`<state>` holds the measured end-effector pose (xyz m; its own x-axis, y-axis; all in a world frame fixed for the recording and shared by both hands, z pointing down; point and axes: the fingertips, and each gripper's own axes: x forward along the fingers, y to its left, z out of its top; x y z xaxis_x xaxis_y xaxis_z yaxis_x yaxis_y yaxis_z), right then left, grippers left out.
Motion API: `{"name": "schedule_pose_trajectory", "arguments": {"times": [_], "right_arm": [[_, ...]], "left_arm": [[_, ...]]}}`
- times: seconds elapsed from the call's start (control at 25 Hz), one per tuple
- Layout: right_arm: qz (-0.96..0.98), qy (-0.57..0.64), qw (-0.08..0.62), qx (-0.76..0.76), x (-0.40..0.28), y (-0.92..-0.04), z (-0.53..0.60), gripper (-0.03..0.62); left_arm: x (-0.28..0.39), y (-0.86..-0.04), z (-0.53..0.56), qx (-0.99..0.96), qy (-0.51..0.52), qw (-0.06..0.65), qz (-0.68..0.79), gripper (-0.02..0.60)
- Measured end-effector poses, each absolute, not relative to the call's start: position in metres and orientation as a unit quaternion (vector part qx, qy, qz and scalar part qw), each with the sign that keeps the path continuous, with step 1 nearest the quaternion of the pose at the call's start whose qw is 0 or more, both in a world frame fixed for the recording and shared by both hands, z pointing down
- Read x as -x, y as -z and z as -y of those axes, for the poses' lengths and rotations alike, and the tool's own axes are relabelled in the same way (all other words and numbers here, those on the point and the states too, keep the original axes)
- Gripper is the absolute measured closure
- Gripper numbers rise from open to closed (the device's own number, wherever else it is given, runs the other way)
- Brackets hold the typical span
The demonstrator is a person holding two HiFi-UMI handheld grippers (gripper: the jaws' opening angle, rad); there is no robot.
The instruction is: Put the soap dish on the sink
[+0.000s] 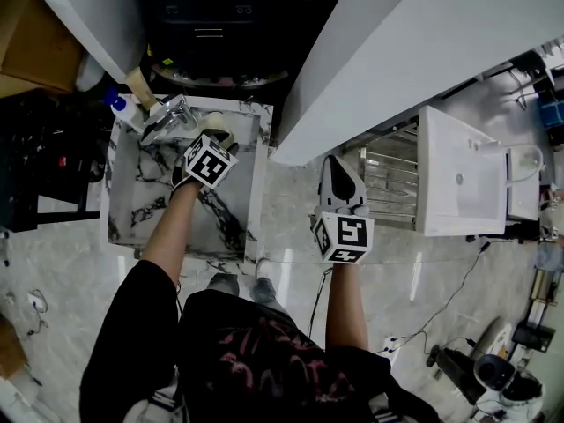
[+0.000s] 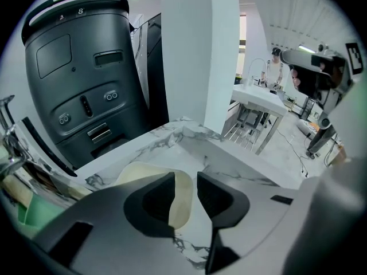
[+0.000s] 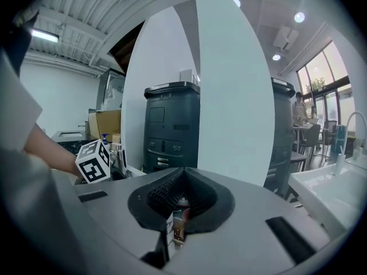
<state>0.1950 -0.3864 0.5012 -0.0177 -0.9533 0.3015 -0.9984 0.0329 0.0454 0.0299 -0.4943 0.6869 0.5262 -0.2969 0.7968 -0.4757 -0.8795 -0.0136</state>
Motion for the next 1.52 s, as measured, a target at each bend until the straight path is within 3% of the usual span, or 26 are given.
{"name": "schedule_pose_trajectory", "arguments": {"times": [0.2,0.76,1.52], "right_arm": [[0.713,-0.089,0.115,-0.686,-0.191,-0.495,0.387,0.580],[0.735,-0.079,0.092,-0.667,-0.172,-0.472,0.360,0.580],[0.767,-0.052,0.070,-0.636,-0.154,-0.437,0.294,0.580]], "left_arm": [[-0.024,-0.672,0.491,-0.870,-0.417,0.102,0.241,0.454],[0.003,-0.604,0.453,-0.874,-0.346,0.097,0.326,0.548],[0.028,-0.465,0.362,-0.874,-0.237,0.023,0.424,0.568]]}}
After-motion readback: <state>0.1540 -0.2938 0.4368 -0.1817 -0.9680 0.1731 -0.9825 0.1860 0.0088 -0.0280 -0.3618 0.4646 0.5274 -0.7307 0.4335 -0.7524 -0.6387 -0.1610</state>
